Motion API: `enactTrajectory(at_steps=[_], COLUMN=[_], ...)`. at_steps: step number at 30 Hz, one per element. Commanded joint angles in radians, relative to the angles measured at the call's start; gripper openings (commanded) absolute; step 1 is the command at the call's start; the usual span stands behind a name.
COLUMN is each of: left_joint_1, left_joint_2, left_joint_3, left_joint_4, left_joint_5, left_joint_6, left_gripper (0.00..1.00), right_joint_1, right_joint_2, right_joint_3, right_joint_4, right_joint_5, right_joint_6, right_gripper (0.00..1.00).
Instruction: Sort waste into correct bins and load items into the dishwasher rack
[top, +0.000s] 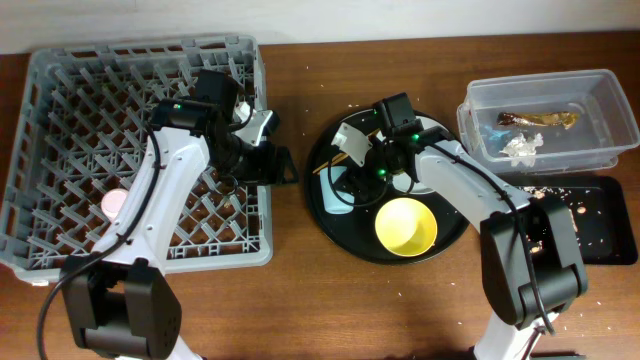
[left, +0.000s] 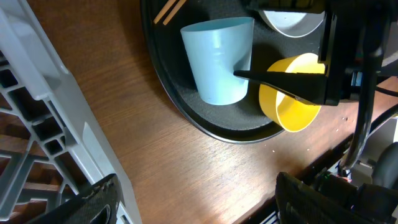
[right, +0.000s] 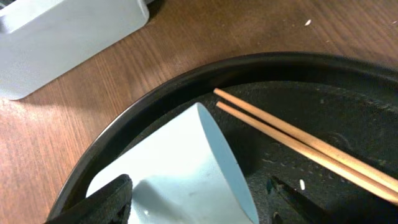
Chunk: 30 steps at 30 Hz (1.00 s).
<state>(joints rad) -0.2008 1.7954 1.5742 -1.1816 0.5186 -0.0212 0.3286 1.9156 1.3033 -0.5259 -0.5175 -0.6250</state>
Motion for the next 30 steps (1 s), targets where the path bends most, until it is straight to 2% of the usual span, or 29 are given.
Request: enactTrajectory(at_steps=[1,3,5,9,14,18,19,20,22,23,24,28,30], left_joint_1=[-0.001,-0.001,-0.001,-0.001,-0.001,0.011,0.017,0.021,0.022,0.022,0.022,0.022,0.022], left_joint_2=[0.009,0.009,0.009,0.009,0.009,0.009,0.009,0.009,0.009,0.009,0.009,0.009,0.009], left_joint_3=[0.01,0.01,0.01,0.01,0.01,0.01,0.011,0.011,0.011,0.011,0.011,0.011,0.011], left_joint_4=[-0.001,-0.001,-0.001,-0.001,-0.002,-0.002,-0.001,-0.002,-0.002,-0.002,-0.002,-0.002,-0.002], left_joint_5=[-0.003,-0.003,-0.003,-0.003,-0.003,0.0,0.001,0.001,0.001,0.009,0.012,0.012,0.012], left_joint_6=[-0.009,-0.009,-0.009,-0.009,-0.009,-0.009,-0.009,-0.009,-0.01,-0.009,-0.009,-0.009,-0.009], left_gripper=[0.79,0.79,0.79,0.79,0.79,0.79,0.79,0.79,0.79,0.79,0.79,0.79,0.79], right_joint_1=[-0.002,-0.002,-0.002,-0.003,-0.004,-0.003,-0.003,-0.004,-0.003,-0.005,-0.008,-0.009,-0.01], right_joint_2=[0.008,0.008,0.008,0.003,-0.068,-0.139,-0.143,-0.14,-0.131,-0.119,-0.104,0.004,0.037], right_joint_3=[0.002,0.002,0.002,0.005,0.016,0.021,0.021,0.021,0.021,0.021,0.021,0.021,0.021], right_joint_4=[-0.038,-0.075,-0.1,-0.135,-0.176,-0.188,-0.188,-0.188,-0.187,-0.181,-0.179,-0.121,-0.074], right_joint_5=[-0.025,-0.025,-0.025,-0.025,-0.024,-0.025,-0.023,-0.02,0.006,0.052,0.051,-0.068,-0.123], right_joint_6=[-0.003,-0.003,-0.003,0.026,0.163,0.217,0.24,0.287,0.408,0.569,0.657,0.742,0.743], right_gripper=[0.56,0.45,0.43,0.04,0.04,0.04,0.1,0.25,0.38,0.47,0.47,0.43,0.25])
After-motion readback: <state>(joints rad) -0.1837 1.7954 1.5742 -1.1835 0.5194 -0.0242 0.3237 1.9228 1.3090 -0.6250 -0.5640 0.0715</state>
